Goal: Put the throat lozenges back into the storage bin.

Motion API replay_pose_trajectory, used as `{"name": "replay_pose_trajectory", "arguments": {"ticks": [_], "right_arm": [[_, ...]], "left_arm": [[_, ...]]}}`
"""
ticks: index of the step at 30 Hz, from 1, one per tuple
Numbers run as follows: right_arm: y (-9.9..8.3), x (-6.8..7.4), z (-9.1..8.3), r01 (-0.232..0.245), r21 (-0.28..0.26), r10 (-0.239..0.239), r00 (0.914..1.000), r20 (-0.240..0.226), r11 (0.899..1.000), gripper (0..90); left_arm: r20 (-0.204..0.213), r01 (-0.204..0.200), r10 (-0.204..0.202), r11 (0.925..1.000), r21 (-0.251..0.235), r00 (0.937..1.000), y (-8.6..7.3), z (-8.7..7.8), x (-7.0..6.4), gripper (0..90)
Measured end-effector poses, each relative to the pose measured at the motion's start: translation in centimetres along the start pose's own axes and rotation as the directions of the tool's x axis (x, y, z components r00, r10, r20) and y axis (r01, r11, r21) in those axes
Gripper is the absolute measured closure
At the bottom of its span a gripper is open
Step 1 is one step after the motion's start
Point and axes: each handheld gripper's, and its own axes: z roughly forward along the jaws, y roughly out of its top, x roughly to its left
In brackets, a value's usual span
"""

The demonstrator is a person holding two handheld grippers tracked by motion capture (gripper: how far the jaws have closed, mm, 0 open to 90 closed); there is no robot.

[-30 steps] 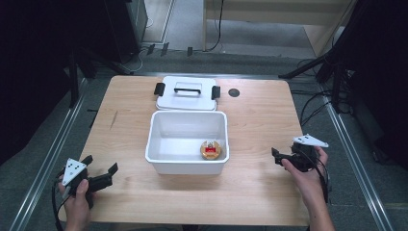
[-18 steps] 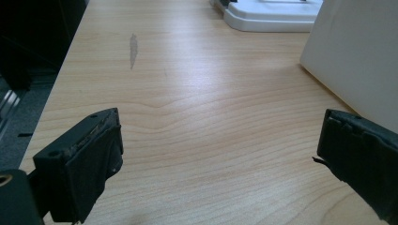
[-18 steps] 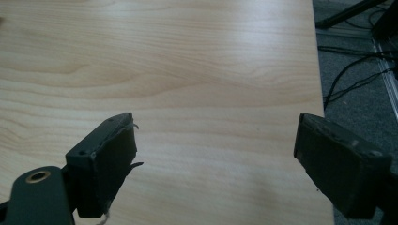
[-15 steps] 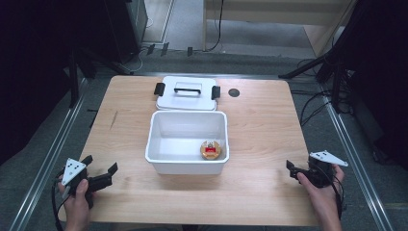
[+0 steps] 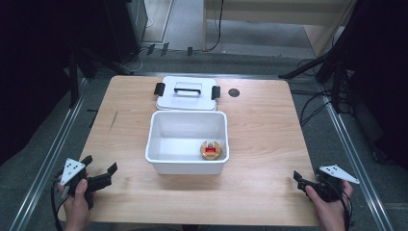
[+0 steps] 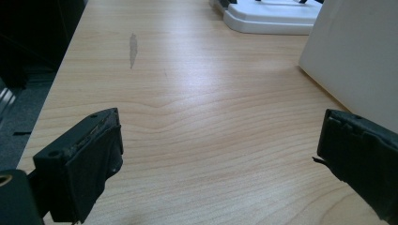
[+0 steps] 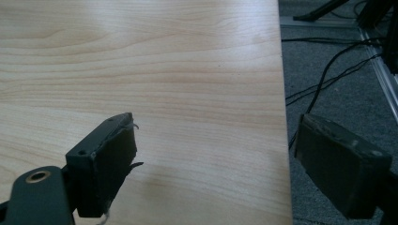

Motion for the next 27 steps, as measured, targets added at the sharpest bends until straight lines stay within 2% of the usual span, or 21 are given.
{"name": "replay_pose_trajectory", "arguments": {"ticks": [4,11,20,27], "right_arm": [[-0.5,-0.2,-0.5,0.007,-0.010,-0.007,1.0000,0.006,1.000,13.6],[-1.3,-0.7,-1.1,-0.033,-0.026,0.033,0.9994,-0.010,0.999,13.6],[-1.5,0.3,-1.2,0.011,-0.026,-0.011,0.9998,0.016,1.000,13.7],[-1.5,0.0,-1.1,-0.016,-0.019,0.016,0.9999,-0.004,1.000,13.3]], "left_arm": [[0.001,0.010,-0.010,0.9999,-0.005,0.9999,0.0,0.0,0.1,1.1],[0.002,0.011,-0.011,0.9999,-0.005,0.9999,0.0,0.0,0.1,1.1],[0.006,0.008,-0.008,0.9999,0.006,0.9999,0.0,0.1,0.1,1.1],[0.011,0.013,-0.013,0.9999,0.010,0.9999,0.0,0.1,0.1,1.1]]}}
